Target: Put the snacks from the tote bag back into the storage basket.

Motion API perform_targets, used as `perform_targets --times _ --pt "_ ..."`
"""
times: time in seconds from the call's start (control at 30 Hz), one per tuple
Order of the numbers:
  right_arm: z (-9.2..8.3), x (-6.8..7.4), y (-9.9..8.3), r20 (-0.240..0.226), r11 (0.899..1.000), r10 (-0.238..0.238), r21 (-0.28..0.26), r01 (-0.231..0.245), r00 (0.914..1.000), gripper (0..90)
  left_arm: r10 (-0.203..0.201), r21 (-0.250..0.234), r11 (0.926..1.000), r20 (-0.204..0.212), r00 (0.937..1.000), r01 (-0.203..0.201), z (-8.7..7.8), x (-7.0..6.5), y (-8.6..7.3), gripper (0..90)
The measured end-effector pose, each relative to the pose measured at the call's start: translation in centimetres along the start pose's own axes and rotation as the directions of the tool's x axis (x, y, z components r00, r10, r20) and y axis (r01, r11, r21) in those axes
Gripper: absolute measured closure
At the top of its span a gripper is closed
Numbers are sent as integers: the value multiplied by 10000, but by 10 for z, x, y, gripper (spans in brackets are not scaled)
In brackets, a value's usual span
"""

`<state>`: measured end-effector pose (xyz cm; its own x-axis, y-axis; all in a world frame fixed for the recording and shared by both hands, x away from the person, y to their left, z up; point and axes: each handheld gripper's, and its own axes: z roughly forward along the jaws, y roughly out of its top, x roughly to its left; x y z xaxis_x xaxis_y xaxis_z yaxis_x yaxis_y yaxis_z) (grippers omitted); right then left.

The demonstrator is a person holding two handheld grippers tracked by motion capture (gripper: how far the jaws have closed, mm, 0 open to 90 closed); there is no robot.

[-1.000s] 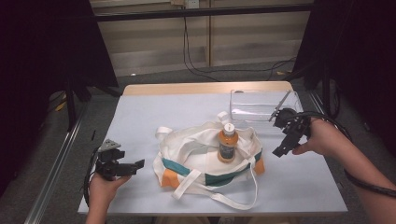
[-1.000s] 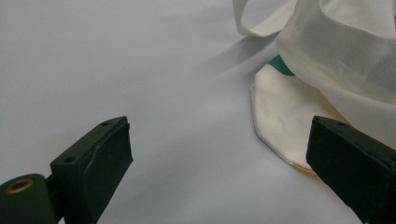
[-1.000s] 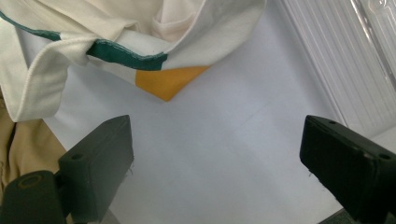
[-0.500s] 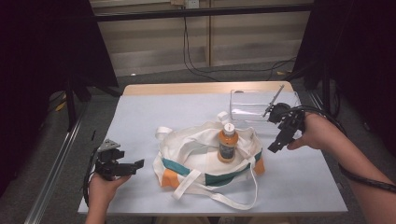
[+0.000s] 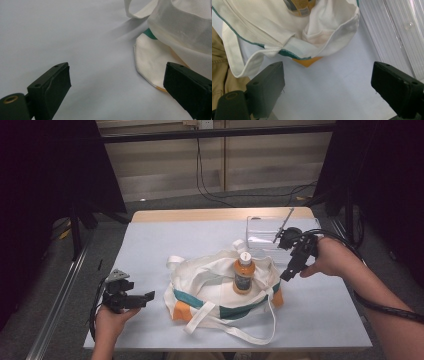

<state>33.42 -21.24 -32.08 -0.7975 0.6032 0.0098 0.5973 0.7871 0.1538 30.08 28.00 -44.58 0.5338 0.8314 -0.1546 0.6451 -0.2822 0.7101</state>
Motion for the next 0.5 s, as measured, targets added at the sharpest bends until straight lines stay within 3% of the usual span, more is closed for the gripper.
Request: perform_targets --times 0.5 --pt "-1 10 26 -35 9992 -409 51 409 9992 122 -153 -121 9998 -4 9999 153 0 1 -1 72"
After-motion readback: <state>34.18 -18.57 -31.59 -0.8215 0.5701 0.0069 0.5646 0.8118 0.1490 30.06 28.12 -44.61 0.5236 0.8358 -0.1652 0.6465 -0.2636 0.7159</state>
